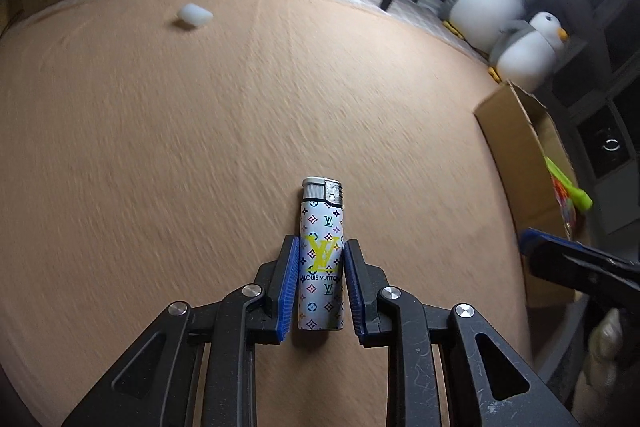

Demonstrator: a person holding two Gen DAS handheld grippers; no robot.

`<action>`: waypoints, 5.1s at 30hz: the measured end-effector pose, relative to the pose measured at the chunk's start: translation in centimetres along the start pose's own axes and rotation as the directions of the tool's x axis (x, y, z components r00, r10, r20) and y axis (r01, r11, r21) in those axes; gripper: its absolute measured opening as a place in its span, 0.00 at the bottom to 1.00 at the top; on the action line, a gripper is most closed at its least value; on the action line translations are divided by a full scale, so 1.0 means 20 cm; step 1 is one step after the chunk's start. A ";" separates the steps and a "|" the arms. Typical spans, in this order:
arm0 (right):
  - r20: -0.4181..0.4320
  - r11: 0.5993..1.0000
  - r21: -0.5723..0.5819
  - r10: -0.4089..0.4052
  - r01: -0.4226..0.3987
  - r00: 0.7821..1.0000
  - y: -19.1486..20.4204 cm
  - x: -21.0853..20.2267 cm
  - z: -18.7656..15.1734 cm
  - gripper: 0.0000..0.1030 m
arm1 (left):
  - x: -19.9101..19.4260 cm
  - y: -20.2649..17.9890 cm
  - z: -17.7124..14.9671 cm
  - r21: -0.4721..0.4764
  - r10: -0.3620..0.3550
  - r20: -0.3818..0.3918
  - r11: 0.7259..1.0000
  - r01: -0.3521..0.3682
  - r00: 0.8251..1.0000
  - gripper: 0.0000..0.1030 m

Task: Organize objects
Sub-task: 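Bring the lighter to the right tool, which closes on it while the left tool opens, then carry the lighter into the box with the right tool and release, then move the left tool to the small white cube and close on it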

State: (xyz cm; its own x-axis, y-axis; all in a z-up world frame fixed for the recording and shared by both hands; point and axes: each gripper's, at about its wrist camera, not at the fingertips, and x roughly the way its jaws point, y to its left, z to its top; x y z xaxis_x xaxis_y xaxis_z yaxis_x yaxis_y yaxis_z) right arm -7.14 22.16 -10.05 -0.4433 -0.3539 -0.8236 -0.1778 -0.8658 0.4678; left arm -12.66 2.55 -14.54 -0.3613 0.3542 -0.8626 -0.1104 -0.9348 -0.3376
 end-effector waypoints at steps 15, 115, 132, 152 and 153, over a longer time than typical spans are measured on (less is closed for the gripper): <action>-0.116 0.996 0.021 0.083 -0.082 0.990 0.13 0.30 -0.01 0.45 | -0.03 0.00 -0.09 0.019 -0.038 -0.023 0.999 0.038 0.999 0.24; 0.207 0.962 0.103 -0.270 0.254 0.940 -0.41 -0.57 -0.05 0.38 | -0.12 0.07 0.08 0.026 0.002 -0.010 1.000 -0.002 1.000 0.30; 0.186 0.988 -0.032 -0.144 0.152 0.972 -0.01 -0.36 -0.04 0.45 | -0.20 0.47 0.68 -0.187 0.104 0.131 0.979 -0.079 0.986 0.47; 0.112 0.989 0.024 -0.146 0.144 0.983 -0.11 -0.30 -0.13 0.46 | 0.19 0.57 1.06 -0.282 0.196 0.038 0.943 -0.178 0.980 0.46; 0.112 0.989 0.029 -0.146 0.144 0.983 -0.12 -0.30 -0.13 0.46 | 0.20 0.57 1.06 -0.283 0.201 0.036 0.941 -0.183 0.979 0.46</action>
State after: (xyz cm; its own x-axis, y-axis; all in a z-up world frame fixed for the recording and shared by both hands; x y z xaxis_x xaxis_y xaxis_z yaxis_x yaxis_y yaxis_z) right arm -1.80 25.55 -7.10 -0.5078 -0.1819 -0.8421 -0.2653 -0.8969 0.3537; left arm -34.96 -7.30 -13.81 -0.4089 0.1574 -0.8989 0.2246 -0.9374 -0.2663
